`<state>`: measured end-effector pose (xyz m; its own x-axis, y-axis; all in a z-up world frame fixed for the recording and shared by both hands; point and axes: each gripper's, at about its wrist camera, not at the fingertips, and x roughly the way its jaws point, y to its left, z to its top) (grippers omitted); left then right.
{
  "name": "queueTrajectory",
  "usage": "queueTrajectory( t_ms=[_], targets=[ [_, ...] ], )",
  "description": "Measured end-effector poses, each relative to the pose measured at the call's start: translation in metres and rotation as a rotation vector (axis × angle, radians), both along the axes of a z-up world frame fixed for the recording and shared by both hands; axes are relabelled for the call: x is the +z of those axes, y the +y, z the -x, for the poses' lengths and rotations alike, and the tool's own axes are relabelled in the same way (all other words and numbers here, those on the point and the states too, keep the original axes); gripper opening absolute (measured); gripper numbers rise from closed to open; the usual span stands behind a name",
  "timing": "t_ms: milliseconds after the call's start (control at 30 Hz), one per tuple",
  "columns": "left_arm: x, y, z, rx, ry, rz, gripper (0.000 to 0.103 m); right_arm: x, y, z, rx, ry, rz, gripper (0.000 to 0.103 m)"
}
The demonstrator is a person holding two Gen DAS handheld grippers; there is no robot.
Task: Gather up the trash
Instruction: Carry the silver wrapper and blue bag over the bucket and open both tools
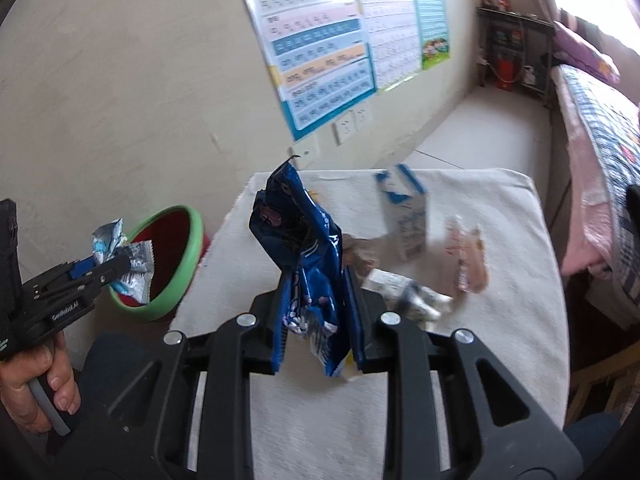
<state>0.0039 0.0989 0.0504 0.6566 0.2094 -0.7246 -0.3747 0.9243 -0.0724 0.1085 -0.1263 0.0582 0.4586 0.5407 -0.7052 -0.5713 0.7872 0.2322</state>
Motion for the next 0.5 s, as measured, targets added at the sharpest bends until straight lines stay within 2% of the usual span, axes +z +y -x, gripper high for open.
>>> queueTrajectory(
  t_ms=[367, 500],
  targets=[
    [-0.002, 0.051, 0.029, 0.119, -0.041, 0.015, 0.039, -0.008, 0.061, 0.019, 0.127, -0.005, 0.002, 0.025],
    [-0.004, 0.062, 0.040, 0.137, -0.051, -0.007, 0.039, -0.012, 0.083, 0.024, 0.161, -0.001, 0.006, 0.025]
  ],
)
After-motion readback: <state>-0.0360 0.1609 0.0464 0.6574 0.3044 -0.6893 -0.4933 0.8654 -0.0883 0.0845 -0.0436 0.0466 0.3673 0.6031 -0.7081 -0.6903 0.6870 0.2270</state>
